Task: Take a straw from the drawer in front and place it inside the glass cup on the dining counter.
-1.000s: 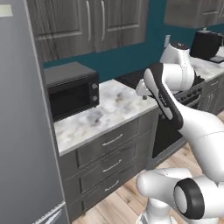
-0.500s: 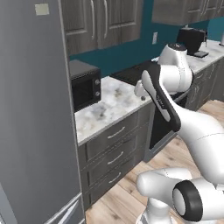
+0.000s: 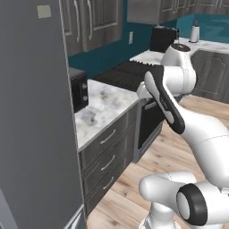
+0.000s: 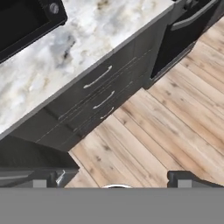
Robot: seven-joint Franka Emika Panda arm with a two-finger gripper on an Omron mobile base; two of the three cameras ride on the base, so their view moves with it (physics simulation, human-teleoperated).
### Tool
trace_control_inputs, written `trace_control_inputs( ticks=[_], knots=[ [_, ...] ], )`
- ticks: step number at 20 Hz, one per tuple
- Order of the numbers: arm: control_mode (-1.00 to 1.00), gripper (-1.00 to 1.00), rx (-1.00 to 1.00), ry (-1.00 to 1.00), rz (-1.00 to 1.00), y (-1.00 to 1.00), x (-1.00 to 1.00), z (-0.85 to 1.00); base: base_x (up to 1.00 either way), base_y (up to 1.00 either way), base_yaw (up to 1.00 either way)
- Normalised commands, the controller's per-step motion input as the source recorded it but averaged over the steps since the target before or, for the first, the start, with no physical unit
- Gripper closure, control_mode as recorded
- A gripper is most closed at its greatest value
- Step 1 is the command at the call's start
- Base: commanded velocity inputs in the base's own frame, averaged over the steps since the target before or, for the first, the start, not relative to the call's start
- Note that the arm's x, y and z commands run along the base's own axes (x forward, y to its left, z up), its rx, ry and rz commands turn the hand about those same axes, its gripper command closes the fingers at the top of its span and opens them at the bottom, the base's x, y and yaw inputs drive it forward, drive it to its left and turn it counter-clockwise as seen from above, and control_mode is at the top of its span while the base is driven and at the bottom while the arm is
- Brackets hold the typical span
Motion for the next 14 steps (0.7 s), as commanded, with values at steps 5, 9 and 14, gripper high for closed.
trace_control_inputs(
  ticks=[5, 9, 14],
  knots=[
    [1.0, -1.0, 0.0, 0.0, 0.0, 0.0, 0.0, 0.0, 0.0, 0.35, -0.25],
    [1.0, -1.0, 0.0, 0.0, 0.0, 0.0, 0.0, 0.0, -0.14, 0.03, -0.03],
    [-1.0, -1.0, 0.06, 0.0, -0.18, 0.07, -0.04, -0.82, 0.0, 0.0, 0.0]
  ],
)
